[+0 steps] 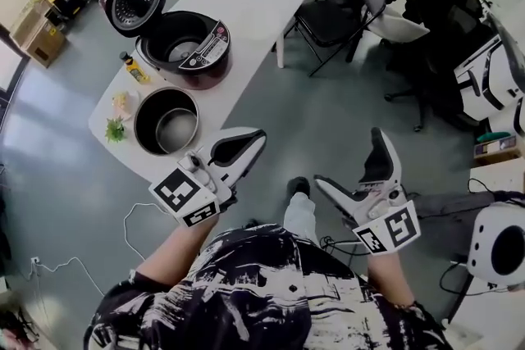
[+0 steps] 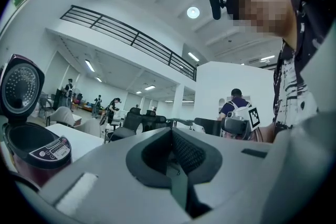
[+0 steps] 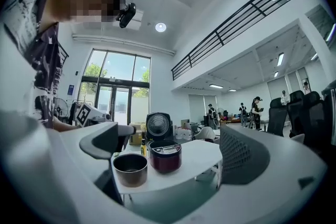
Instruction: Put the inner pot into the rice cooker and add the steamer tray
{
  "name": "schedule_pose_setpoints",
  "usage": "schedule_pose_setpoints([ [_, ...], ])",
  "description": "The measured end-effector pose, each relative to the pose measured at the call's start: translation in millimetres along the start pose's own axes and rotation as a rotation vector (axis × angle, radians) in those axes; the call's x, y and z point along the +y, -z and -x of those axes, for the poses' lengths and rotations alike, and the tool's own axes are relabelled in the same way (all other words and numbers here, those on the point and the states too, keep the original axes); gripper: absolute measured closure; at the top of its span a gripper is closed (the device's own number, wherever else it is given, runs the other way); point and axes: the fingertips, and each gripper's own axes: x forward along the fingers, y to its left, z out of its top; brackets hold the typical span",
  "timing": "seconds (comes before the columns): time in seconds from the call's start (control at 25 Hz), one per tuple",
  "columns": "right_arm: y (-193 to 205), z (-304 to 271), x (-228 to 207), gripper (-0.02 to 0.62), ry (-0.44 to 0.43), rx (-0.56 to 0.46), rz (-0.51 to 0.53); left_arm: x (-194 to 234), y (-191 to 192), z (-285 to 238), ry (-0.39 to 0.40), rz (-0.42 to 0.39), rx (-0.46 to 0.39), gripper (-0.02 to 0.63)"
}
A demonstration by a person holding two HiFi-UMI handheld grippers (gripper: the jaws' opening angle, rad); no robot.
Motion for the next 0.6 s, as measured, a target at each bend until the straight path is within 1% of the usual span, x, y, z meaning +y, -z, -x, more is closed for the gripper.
schedule_pose_setpoints([
  [0.2,3,-39,-74,0.041,-0.103,-0.016,-0.006,39,-7,-62,-0.099,-0.025,-0.012,0.601],
  [0.36,1,-64,-133,0.041,-0.215,0.001,-0.01,59,-18,-118,-0.188,-0.033,-0.034,0.601],
  [0.48,1,-84,-167,0.041,-0.305,0.01,-0.005,75,-22,-147,-0.263,-0.032,-0.05,0.601],
  [0.6,6,-106,-189,0.041,-0.376,0.017,-0.01,91,-17,-160,-0.334,-0.019,-0.043,0.601],
])
